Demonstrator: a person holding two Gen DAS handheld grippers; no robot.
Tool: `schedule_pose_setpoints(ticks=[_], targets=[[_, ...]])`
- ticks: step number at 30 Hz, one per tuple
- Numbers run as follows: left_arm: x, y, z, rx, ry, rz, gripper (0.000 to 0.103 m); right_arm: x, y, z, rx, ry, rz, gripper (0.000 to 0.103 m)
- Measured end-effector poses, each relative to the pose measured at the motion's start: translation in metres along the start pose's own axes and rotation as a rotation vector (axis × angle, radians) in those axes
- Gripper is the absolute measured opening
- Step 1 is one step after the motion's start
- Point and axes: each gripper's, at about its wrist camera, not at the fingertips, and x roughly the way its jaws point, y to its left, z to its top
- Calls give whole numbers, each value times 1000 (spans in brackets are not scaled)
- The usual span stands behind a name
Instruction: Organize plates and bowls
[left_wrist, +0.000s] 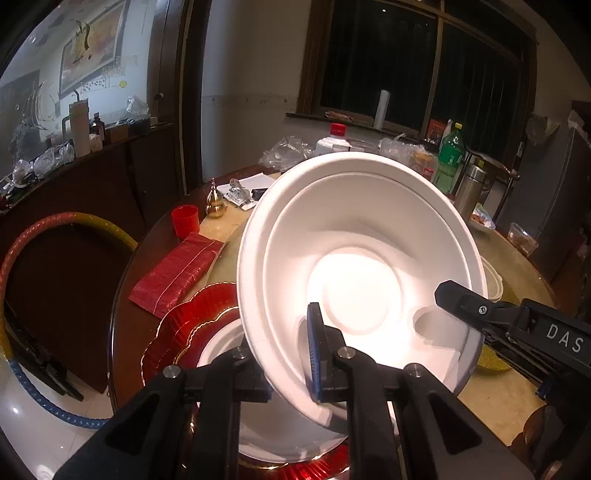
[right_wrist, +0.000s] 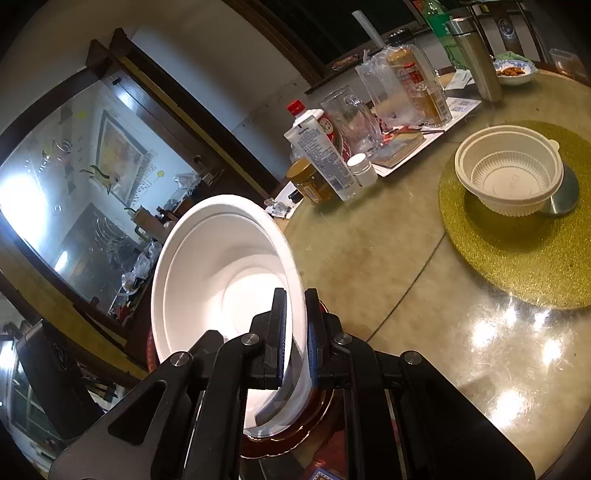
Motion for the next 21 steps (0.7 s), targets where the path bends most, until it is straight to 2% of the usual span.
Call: schedule_pose_setpoints(ticks=[21], targets=[[0,15,-10,-5,50,61,13,20,4,-11,-42,76,6,10]])
